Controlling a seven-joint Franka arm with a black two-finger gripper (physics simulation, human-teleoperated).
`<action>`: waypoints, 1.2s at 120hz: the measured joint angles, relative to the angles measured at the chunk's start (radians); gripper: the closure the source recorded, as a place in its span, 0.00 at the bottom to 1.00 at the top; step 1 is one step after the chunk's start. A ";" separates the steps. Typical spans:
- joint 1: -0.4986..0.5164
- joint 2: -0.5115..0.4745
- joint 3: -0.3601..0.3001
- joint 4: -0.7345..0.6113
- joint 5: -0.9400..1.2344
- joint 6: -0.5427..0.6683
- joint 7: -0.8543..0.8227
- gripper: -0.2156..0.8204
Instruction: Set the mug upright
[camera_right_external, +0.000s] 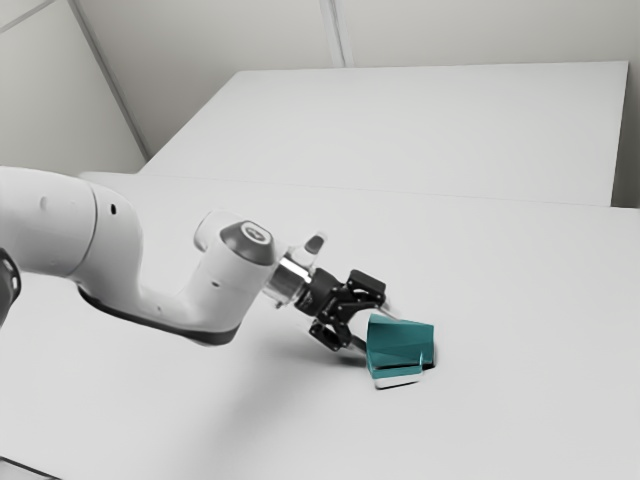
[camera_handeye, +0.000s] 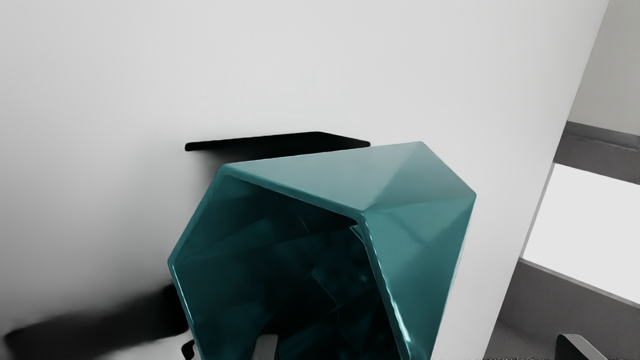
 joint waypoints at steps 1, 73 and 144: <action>0.000 0.001 -0.001 0.001 -0.004 0.000 0.001 0.21; -0.002 0.006 -0.036 0.049 -0.061 0.008 0.063 0.92; -0.093 -0.150 0.126 0.214 0.588 -0.095 -0.036 0.96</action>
